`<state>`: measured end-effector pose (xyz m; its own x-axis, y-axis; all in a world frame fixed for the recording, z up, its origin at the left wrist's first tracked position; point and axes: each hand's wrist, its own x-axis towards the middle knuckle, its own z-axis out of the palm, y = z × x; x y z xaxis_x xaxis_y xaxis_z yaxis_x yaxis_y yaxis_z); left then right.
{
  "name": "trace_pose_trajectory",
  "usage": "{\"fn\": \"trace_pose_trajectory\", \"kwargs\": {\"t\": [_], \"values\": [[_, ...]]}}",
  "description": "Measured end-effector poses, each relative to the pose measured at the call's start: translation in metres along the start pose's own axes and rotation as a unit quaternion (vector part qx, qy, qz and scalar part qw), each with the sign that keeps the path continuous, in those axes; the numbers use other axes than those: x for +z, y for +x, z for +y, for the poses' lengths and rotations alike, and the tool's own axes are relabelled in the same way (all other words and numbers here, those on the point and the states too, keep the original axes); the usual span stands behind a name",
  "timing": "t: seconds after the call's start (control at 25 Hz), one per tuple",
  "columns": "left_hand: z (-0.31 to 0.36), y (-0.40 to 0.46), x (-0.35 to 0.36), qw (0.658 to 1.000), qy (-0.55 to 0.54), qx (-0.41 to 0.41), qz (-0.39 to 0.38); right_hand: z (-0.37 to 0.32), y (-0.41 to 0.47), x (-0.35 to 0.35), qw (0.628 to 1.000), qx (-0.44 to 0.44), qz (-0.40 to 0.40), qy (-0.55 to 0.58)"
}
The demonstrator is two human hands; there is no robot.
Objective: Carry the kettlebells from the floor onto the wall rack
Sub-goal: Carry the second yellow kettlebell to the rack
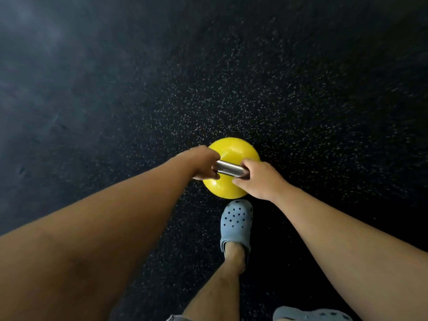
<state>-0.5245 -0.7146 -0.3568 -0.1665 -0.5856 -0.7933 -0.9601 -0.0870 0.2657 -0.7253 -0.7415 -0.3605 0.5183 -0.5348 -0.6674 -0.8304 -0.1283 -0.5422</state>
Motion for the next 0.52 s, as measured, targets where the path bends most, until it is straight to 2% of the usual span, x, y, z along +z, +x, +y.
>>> {"fn": "trace_pose_trajectory", "kwargs": {"t": [0.16, 0.36, 0.52], "values": [[0.004, 0.002, -0.001, 0.999, -0.024, 0.035, 0.020, -0.003, 0.010, 0.002, 0.998, 0.046, -0.033, -0.008], [0.047, -0.008, -0.007, 0.996, -0.009, 0.079, 0.029, 0.013, -0.025, -0.008, 0.996, 0.071, 0.029, -0.035], [0.122, -0.011, -0.027, 0.990, 0.029, 0.141, 0.003, 0.052, -0.092, -0.037, 0.991, 0.106, 0.084, -0.022]]}}
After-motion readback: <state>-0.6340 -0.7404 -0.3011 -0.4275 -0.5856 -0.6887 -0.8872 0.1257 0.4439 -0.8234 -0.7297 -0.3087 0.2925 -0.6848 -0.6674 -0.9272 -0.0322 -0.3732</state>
